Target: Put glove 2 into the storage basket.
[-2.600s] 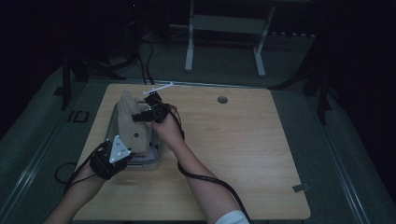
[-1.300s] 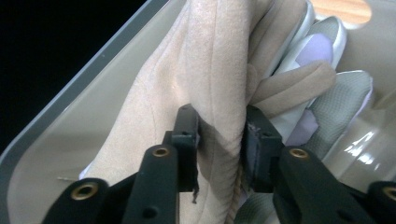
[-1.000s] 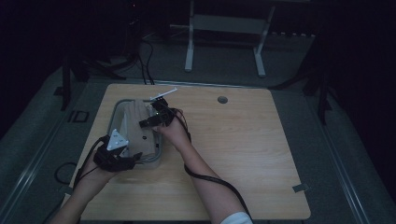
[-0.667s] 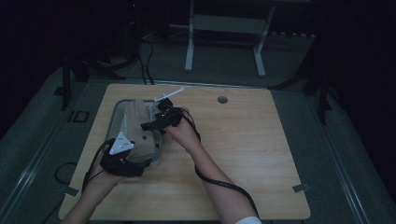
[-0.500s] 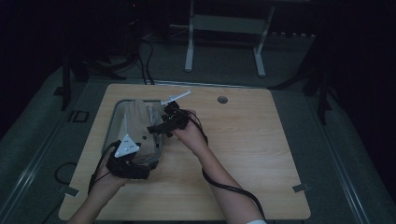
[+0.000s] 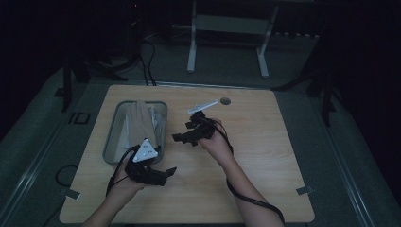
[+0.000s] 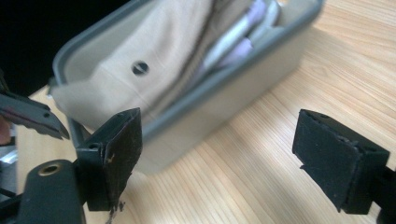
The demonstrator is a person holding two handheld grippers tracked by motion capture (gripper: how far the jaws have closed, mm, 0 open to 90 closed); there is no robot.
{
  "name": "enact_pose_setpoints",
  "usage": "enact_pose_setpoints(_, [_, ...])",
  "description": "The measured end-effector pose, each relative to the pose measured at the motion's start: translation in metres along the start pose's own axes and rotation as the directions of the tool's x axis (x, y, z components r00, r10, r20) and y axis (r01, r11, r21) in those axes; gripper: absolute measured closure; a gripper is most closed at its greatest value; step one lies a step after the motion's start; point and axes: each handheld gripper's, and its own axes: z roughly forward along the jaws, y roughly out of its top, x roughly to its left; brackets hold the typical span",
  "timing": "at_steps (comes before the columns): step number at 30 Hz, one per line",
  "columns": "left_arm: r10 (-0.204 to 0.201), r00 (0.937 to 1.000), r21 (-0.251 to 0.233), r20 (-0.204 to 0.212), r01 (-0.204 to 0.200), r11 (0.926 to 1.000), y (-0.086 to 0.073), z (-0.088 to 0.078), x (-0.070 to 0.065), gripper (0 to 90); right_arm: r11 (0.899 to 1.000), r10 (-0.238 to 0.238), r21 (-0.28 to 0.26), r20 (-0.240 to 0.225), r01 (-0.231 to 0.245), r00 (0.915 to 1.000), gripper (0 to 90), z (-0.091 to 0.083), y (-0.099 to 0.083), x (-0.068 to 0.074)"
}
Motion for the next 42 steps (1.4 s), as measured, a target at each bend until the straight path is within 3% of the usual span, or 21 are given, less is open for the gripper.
enact_pose_setpoints(6, [0.003,0.9993,0.003,0.037,-0.003,1.0000,0.000,0.012,-0.008,11.9,1.000,-0.008,0.009,0.021,0.008,0.9997,16.2,-0.011,-0.022,-0.009])
enact_pose_setpoints(16, [0.058,0.9932,0.026,0.101,-0.061,0.9978,-0.008,0.034,-0.023,12.0,1.000,0.005,0.026,0.040,-0.006,0.9992,16.2,-0.019,-0.058,-0.020])
enact_pose_setpoints(31, [0.059,0.9843,0.081,0.166,-0.074,0.9940,-0.027,0.061,-0.035,12.0,0.999,-0.018,0.030,0.017,0.018,0.9997,16.2,-0.016,-0.097,-0.022])
enact_pose_setpoints(42, [0.073,0.9750,0.087,0.210,-0.093,0.9919,-0.030,0.075,-0.041,11.9,0.998,-0.053,0.037,0.043,0.051,0.9977,15.7,-0.018,-0.121,-0.027])
